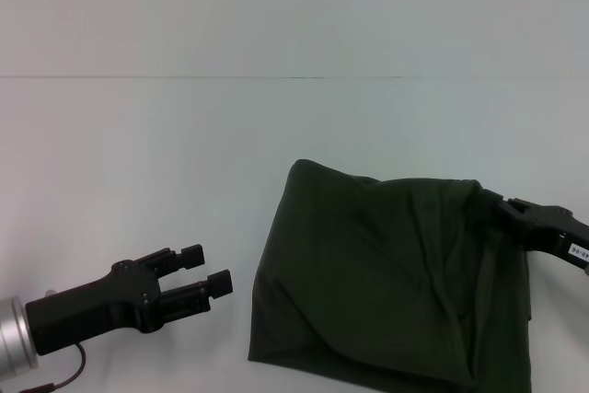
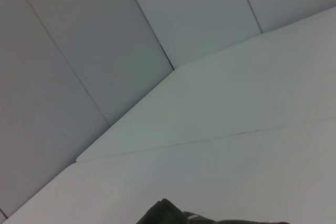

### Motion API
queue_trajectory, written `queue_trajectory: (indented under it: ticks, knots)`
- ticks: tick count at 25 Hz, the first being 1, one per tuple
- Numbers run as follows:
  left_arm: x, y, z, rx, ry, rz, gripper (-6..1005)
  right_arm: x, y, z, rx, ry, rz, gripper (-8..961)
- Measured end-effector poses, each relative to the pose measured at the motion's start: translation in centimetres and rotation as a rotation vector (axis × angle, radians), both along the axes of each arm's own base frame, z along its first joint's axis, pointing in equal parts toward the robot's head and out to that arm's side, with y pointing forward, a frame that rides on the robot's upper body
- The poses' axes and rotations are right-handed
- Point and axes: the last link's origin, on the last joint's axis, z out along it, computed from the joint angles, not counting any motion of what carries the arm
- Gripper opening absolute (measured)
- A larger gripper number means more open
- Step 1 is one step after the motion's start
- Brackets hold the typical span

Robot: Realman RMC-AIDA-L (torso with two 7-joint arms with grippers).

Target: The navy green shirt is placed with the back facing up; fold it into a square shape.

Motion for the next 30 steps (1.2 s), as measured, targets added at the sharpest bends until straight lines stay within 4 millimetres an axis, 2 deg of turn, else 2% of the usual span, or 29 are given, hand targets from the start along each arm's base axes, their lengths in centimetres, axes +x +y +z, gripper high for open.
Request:
queue_trajectory:
  ticks: [8,12,18,24,26,30]
  knots:
    - [0.0,0.0,0.0,-0.001,-0.002,0.001,827,0.0,-1.0,-0.2,-0.011,0.041,-0.001,34]
    - [0.0,0.0,0.0,-0.002,-0.003,0.001,826,-1.1,-1.3,-0.9,-0.097,0.020,0.091,67]
    - [0.1,0.0,0.0,-0.003,-0.004,0.000,827,-2.5,-0.5,-2.0,-0.160,-0.023,0.153,117]
    - [0.0,-0.1,0.0,-0.001,-0.004,0.001,828,-2.4,-0.2,-1.7,-0.137,-0.026,0.148,348]
    - [0.0,-0.1,0.0,-0.001,-0.003,0.002,828,-2.1,-0.2,-1.3,-0.124,-0.028,0.135,610]
    - [0.0,0.0,0.1,0.000,-0.002,0.001,828,-1.8,0.0,-1.2,-0.106,-0.028,0.113,767]
